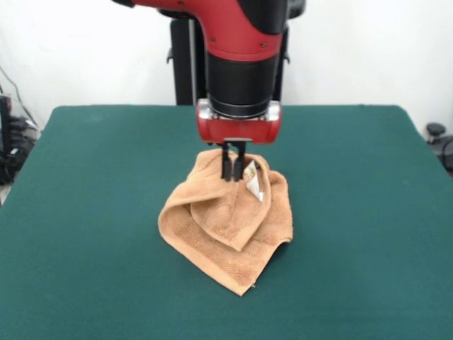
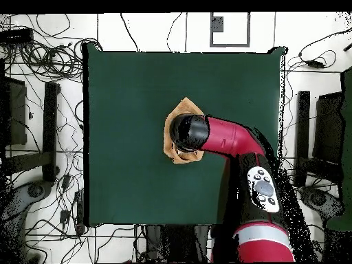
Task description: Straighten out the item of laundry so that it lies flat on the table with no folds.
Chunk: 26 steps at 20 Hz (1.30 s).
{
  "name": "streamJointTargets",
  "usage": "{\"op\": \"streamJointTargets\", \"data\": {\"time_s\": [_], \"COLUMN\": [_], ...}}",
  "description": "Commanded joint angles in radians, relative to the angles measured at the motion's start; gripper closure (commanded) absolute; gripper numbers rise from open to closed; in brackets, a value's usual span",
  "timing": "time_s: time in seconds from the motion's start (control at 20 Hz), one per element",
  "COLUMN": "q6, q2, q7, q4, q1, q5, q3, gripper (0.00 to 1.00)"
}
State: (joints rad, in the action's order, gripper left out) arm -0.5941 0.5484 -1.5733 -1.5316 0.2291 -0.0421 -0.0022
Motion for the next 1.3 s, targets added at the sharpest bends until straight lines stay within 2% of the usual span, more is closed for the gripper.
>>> {"op": "streamJointTargets", "data": {"time_s": [0.05,0.7,1.3], "q6": [-0.084,-0.090,-0.051], "q2": [-0.042,-0.066,-0.059], "q7": [0.081,0.117,0.145], "q4": [-0.019,-0.001,-0.050], "q1": [0.034,0.103,0.177], "q5": [-0.077,-0.116,-0.159], "q3": [0.108,0.169,0.236], "gripper": [1.00,1.00,1.00]}}
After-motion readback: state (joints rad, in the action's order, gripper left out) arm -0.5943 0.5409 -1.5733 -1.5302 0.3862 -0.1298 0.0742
